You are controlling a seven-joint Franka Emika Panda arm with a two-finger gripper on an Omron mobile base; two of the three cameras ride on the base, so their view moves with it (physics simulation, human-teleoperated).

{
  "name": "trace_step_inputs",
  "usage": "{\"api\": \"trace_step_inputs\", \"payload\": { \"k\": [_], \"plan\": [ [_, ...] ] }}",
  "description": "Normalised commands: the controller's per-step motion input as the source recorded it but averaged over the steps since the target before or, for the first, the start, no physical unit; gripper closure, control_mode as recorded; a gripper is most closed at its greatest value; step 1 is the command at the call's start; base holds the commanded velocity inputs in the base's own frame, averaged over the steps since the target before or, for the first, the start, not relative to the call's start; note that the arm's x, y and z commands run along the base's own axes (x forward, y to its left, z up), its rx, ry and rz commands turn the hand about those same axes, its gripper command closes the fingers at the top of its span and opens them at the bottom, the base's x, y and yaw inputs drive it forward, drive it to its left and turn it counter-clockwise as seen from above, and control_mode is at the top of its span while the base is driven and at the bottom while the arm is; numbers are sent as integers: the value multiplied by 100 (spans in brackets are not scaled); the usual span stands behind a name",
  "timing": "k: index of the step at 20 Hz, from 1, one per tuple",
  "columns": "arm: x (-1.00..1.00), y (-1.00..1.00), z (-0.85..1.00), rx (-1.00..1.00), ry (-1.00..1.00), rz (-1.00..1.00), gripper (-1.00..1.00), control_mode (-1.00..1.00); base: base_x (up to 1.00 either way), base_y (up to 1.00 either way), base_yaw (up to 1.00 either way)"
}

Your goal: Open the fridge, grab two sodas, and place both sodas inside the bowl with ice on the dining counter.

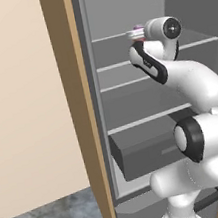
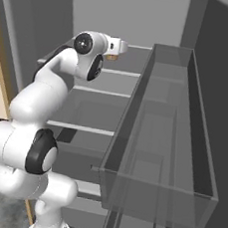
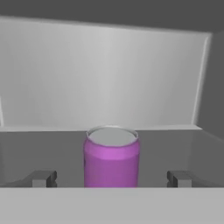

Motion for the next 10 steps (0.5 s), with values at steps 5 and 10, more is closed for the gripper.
{"api": "trace_step_inputs", "payload": {
  "k": [5, 10],
  "plan": [
    [34, 0, -9, 0, 0, 0, -100, -100, 0, 0, 0],
    [28, -3, -6, 0, 0, 0, -100, -100, 0, 0, 0]
  ]
}}
